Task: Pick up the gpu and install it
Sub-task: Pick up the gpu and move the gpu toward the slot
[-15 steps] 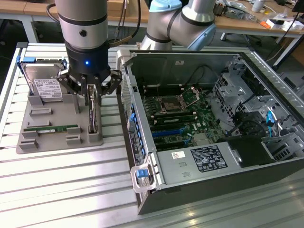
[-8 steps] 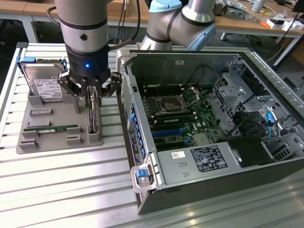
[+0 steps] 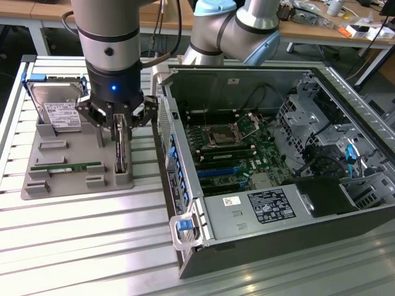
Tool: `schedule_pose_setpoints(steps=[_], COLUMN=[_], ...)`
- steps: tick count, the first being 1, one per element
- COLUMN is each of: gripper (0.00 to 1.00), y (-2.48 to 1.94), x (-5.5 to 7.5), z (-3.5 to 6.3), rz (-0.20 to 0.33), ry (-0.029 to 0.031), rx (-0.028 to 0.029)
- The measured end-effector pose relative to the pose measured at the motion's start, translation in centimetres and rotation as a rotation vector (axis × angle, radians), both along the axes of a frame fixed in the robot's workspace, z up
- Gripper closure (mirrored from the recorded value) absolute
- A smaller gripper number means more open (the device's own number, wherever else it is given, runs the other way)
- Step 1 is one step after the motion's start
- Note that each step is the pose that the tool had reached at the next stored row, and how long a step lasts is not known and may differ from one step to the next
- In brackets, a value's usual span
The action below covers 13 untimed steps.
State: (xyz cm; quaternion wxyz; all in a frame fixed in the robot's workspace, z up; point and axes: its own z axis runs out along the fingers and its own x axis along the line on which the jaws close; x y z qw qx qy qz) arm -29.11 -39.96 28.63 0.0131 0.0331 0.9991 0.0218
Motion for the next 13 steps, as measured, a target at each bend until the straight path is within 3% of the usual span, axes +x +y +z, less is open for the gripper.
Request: schedule_pose_setpoints(steps=[13], gripper=[0.64], y=[-0.01], x=[0.0], z=[-0.85], rz=[0.0], ry=[0.0], rx=[0.0])
